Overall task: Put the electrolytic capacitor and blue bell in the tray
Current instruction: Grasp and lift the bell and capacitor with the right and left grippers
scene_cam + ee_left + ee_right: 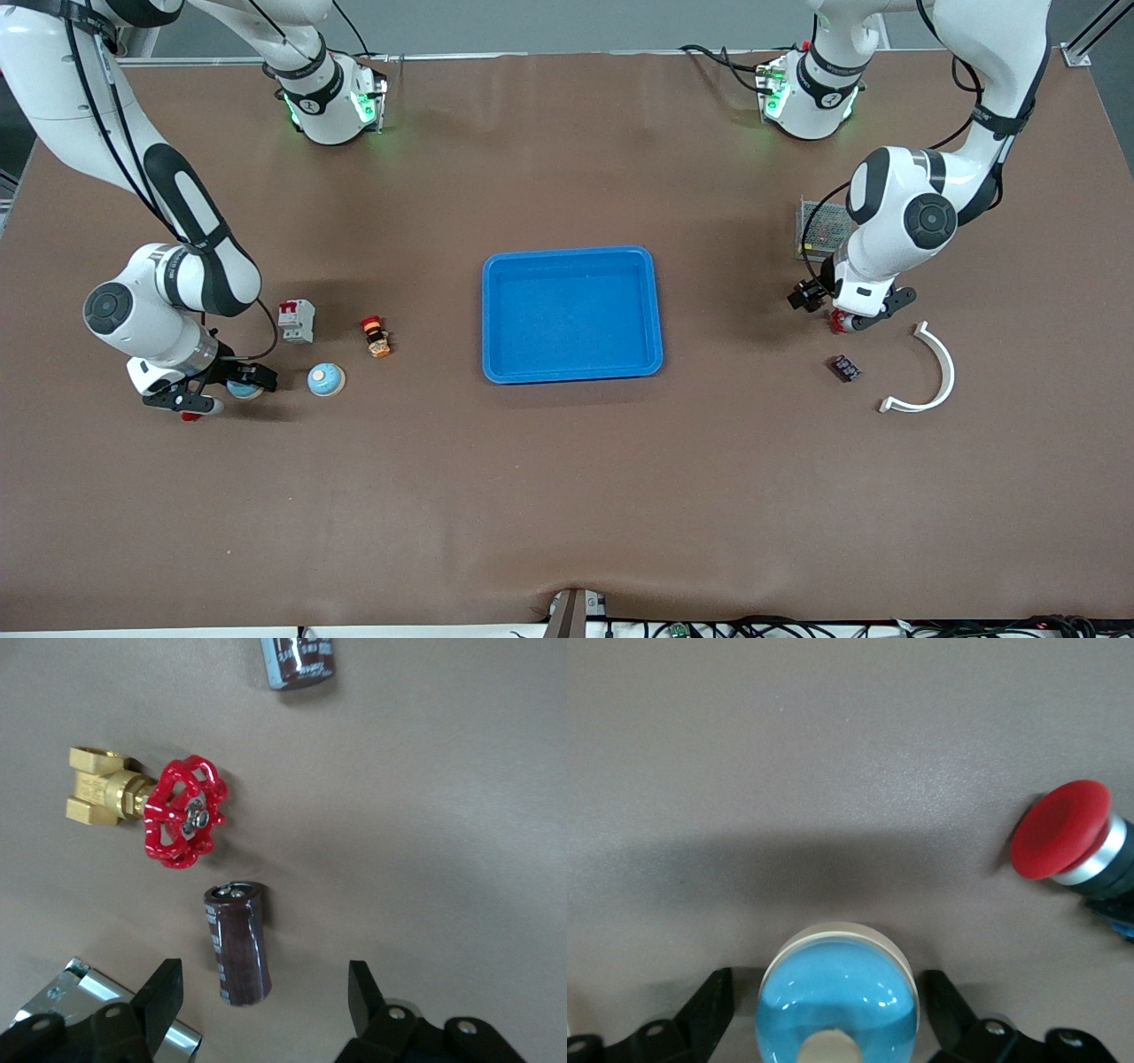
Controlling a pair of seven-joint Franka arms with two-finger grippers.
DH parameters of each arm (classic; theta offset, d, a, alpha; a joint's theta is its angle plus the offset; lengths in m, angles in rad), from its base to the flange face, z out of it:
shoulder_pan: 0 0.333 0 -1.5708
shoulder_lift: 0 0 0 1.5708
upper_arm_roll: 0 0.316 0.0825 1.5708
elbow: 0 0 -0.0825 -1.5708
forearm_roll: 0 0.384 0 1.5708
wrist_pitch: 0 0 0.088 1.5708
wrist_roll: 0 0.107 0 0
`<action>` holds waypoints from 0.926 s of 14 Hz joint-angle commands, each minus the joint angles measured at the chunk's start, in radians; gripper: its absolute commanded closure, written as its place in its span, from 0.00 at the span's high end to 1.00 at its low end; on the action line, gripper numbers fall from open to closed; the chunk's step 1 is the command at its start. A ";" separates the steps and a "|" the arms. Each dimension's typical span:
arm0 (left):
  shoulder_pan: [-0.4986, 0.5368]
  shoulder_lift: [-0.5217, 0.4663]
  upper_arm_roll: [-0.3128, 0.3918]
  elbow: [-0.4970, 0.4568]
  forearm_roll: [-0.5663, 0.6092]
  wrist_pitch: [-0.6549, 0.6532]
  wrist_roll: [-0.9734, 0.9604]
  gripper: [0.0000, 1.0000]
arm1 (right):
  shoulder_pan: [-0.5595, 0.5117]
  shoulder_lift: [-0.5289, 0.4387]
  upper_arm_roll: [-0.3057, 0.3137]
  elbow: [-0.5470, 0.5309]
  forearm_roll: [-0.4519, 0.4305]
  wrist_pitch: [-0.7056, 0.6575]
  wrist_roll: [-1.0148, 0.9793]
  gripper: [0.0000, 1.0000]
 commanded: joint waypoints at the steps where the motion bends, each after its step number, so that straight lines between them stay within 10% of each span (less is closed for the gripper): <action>1: 0.001 0.027 -0.003 -0.004 -0.008 0.039 -0.007 0.79 | -0.006 0.010 0.006 0.017 -0.011 -0.017 0.000 0.03; 8: 0.001 0.072 0.000 -0.002 -0.002 0.048 -0.005 0.60 | 0.003 -0.088 0.017 0.147 0.005 -0.443 0.116 0.00; 13: 0.017 0.082 0.000 -0.001 -0.002 0.047 -0.005 0.07 | 0.060 -0.166 0.072 0.158 0.041 -0.538 0.485 0.00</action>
